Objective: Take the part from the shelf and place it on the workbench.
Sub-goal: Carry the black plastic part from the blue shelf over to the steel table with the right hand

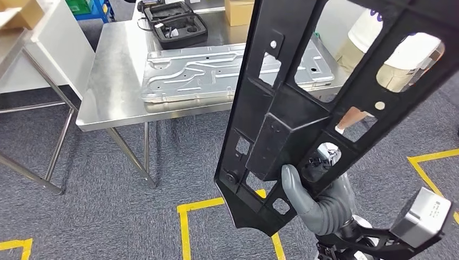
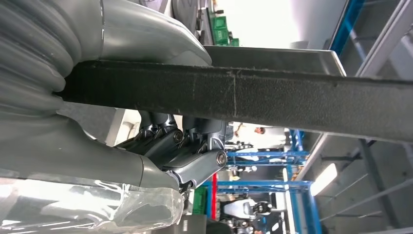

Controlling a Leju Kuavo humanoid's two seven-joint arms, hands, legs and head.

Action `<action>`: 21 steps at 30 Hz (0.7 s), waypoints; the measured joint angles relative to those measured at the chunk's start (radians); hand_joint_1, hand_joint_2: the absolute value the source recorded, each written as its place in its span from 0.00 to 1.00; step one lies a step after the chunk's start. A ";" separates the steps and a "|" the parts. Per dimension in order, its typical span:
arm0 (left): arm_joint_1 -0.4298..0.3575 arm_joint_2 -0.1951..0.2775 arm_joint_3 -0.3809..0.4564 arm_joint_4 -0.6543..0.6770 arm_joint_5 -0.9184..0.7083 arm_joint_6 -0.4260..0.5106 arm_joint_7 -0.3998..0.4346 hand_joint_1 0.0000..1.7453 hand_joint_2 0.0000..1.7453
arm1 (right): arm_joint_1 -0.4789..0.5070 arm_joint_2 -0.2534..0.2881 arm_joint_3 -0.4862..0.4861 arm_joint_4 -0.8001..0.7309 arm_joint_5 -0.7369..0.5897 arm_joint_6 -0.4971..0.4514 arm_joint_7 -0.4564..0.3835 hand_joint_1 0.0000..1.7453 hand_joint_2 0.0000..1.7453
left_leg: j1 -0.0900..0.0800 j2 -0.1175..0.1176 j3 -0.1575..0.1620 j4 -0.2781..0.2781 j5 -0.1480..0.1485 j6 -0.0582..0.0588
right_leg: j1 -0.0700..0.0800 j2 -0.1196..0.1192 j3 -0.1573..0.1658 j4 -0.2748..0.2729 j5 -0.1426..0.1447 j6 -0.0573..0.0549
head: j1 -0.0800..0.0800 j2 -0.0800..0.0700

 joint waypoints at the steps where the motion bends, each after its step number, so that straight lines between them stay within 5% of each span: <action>1: 0.000 0.000 0.000 0.000 0.000 0.000 0.000 0.00 1.00 | 0.000 0.000 0.000 0.000 0.000 0.000 0.000 1.00 1.00 | 0.002 0.000 0.009 -0.004 0.000 0.006 | 0.000 0.000 -0.002 0.018 -0.005 0.004 | 0.000 0.000; 3: -0.002 0.002 0.000 0.000 0.000 0.001 0.000 0.00 1.00 | -0.002 0.000 -0.001 0.000 0.000 0.000 -0.001 1.00 1.00 | 0.005 -0.001 0.030 -0.009 -0.006 0.016 | -0.001 -0.001 -0.042 0.102 -0.036 0.010 | 0.002 0.000; 5: -0.003 0.002 0.000 0.000 0.002 0.001 0.000 0.00 1.00 | -0.001 0.000 -0.001 0.000 0.000 0.000 -0.001 1.00 1.00 | 0.005 -0.001 0.043 -0.009 -0.018 0.021 | -0.001 -0.001 -0.122 0.231 -0.082 0.013 | 0.003 0.000; 7: 0.000 0.002 0.000 0.000 0.004 0.000 0.000 0.00 1.00 | 0.001 0.000 -0.001 0.000 0.000 0.000 -0.001 1.00 1.00 | 0.004 -0.003 0.060 -0.009 -0.033 0.021 | 0.000 -0.001 -0.178 0.282 -0.096 0.013 | 0.003 0.000; 8: 0.001 0.002 0.000 0.000 0.005 0.000 0.000 0.00 1.00 | 0.001 0.000 -0.001 0.000 0.000 0.000 -0.001 1.00 1.00 | 0.004 -0.004 0.071 -0.009 -0.042 0.020 | 0.000 -0.001 -0.181 0.255 -0.074 0.011 | 0.003 0.000; 10: 0.001 0.002 0.000 0.000 0.006 0.000 0.000 0.00 1.00 | 0.001 0.000 -0.001 0.000 0.000 0.000 -0.001 1.00 1.00 | 0.004 -0.006 0.093 -0.010 -0.060 0.017 | 0.000 -0.001 -0.144 0.122 0.022 0.006 | 0.004 0.000; 12: 0.000 0.002 0.000 0.000 0.006 0.000 0.000 0.00 1.00 | 0.002 0.000 -0.001 0.000 -0.001 0.000 -0.001 1.00 1.00 | 0.003 -0.008 0.107 -0.011 -0.075 0.008 | 0.005 -0.001 -0.111 0.023 0.077 -0.001 | 0.002 0.000; 17: 0.001 0.003 0.000 0.000 0.006 0.000 0.000 0.00 1.00 | 0.002 0.001 -0.001 0.000 -0.006 0.000 -0.003 1.00 1.00 | 0.002 -0.008 0.093 0.045 -0.092 -0.017 | 0.001 -0.002 -0.082 -0.006 0.082 -0.028 | 0.001 0.000; 21: 0.001 0.003 0.000 0.000 0.007 0.001 0.000 0.00 1.00 | 0.002 0.003 -0.001 0.000 -0.006 0.000 -0.003 1.00 1.00 | 0.020 -0.005 -0.055 0.276 -0.175 -0.045 | -0.001 -0.002 -0.058 -0.009 0.061 -0.032 | -0.002 0.000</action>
